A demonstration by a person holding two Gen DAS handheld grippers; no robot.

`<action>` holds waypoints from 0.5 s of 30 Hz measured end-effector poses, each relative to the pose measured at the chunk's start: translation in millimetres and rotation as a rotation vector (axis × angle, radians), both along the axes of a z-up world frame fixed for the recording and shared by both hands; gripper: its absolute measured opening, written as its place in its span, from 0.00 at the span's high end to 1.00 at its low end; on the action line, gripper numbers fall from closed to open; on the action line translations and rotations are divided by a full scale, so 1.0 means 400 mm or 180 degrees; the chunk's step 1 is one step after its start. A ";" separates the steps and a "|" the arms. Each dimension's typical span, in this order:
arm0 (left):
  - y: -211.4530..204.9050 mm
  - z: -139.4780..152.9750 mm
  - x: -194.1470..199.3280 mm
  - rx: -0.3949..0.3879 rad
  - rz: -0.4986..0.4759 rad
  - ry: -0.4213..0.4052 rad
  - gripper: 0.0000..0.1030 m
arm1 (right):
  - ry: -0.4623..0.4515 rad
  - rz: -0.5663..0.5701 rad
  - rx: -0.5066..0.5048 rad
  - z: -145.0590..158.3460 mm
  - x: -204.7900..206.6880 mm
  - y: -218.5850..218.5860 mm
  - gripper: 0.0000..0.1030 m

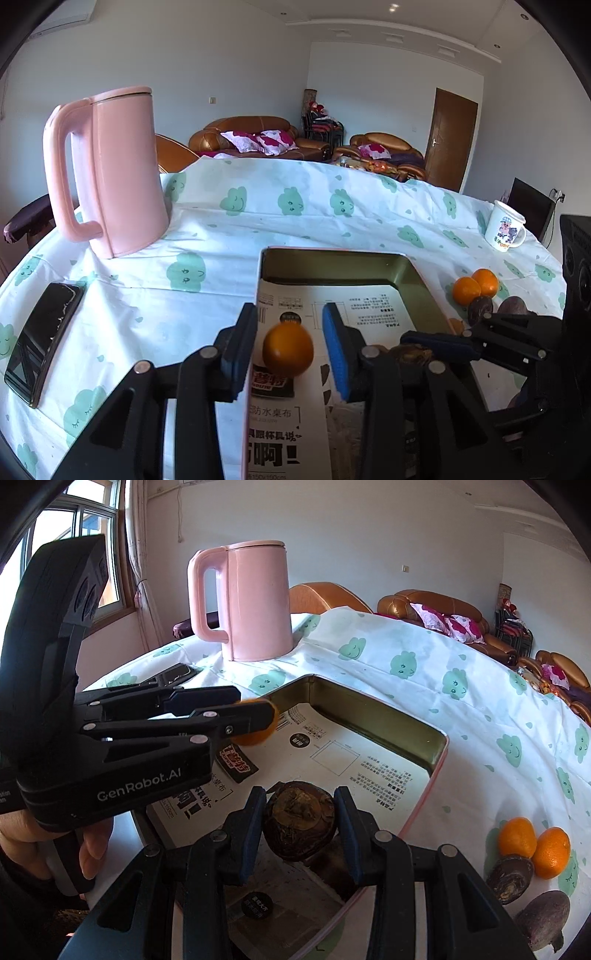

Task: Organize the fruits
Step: 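Carry the orange and dark fruit into the tin and release both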

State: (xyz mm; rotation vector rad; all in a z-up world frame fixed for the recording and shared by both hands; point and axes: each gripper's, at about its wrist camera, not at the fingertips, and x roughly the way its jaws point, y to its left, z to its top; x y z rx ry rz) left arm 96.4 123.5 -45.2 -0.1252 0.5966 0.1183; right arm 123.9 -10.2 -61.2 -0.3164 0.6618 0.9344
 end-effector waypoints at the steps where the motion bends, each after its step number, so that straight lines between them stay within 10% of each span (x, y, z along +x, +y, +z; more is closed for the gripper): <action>1: -0.001 0.003 -0.003 0.0008 0.0003 -0.0024 0.57 | -0.0036 -0.0016 -0.0002 0.002 -0.005 0.000 0.57; 8: -0.029 0.027 -0.043 -0.0068 0.0001 -0.0197 0.29 | -0.0368 -0.0269 0.0012 0.033 -0.050 -0.106 0.44; 15: -0.165 0.039 -0.044 -0.0072 -0.0259 -0.0284 0.26 | -0.0449 -0.1262 0.0150 0.058 0.014 -0.356 0.30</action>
